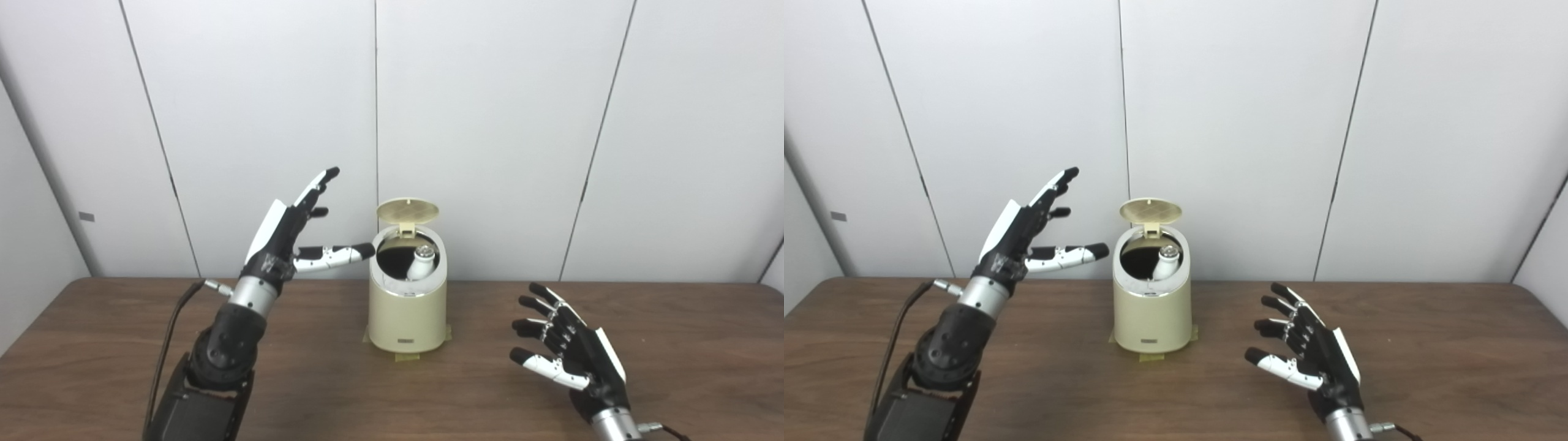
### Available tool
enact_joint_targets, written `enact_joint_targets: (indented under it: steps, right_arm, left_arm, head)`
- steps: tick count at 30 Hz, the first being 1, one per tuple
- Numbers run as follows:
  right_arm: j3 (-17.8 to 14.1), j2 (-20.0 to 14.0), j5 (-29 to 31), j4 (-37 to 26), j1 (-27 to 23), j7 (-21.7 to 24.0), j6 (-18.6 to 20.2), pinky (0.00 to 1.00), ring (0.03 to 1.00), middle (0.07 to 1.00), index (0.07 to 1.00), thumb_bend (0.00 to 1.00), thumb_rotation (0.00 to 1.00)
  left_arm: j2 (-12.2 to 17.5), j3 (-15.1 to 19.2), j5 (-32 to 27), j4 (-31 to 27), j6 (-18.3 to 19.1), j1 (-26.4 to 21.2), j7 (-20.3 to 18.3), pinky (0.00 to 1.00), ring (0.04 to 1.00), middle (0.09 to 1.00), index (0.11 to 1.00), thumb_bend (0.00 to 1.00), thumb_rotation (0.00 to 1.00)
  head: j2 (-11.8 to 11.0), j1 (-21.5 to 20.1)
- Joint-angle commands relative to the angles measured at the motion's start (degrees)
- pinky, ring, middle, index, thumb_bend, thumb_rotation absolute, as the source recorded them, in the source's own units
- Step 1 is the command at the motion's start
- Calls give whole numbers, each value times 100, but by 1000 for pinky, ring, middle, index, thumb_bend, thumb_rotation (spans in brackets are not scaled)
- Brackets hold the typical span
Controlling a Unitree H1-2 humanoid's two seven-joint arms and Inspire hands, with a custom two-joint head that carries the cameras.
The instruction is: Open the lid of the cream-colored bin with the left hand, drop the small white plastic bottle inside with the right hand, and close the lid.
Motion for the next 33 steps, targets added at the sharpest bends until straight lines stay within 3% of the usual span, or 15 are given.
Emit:
enact_joint_targets:
  steps: [1, 4, 7, 12, 16, 19, 23, 33]
  right_arm:
    - [27, -2, 25, -271, -148, -34, 3, 652, 650, 798, 841, 903, 224]
    - [42, 3, 7, -349, -132, -55, 56, 644, 649, 799, 838, 904, 219]
    - [40, 8, 10, -355, -131, -77, 79, 678, 661, 799, 834, 912, 213]
    - [14, 56, -10, -311, -136, -164, -39, 678, 643, 789, 825, 906, 206]
    - [-7, 88, 3, -279, -141, -215, -94, 733, 624, 780, 816, 893, 201]
    - [13, 99, -11, -297, -141, -224, -106, 738, 604, 778, 815, 894, 199]
    - [53, 116, -100, -337, -133, -287, -150, 663, 598, 770, 814, 898, 218]
    - [73, 139, -80, -320, -130, -292, -216, 667, 605, 769, 821, 889, 222]
  left_arm:
    - [80, -119, 341, 133, 9, -481, 140, 905, 1000, 1000, 1000, 962, 344]
    - [103, -286, 636, 365, 29, -702, 148, 940, 1000, 1000, 1000, 958, 387]
    - [80, -388, 706, 644, -45, -917, 118, 956, 1000, 1000, 979, 949, 366]
    - [95, -543, 828, 973, -118, -1151, 129, 917, 1000, 947, 948, 996, 412]
    - [178, -761, 1099, 1188, -52, -1333, 33, 887, 967, 929, 912, 1000, 463]
    - [244, -897, 1198, 1254, -34, -1378, -87, 922, 985, 938, 905, 1000, 492]
    - [263, -1007, 1232, 1331, -104, -1399, -182, 993, 1000, 940, 886, 1000, 503]
    - [261, -1074, 976, 1287, -336, -1365, -559, 1000, 1000, 896, 833, 1000, 508]
  head:
    - [3, 2]
    - [-12, -6]
    - [-36, -16]
    - [-38, -55]
    - [-40, -113]
    - [-33, -165]
    - [-32, -211]
    - [-13, -264]
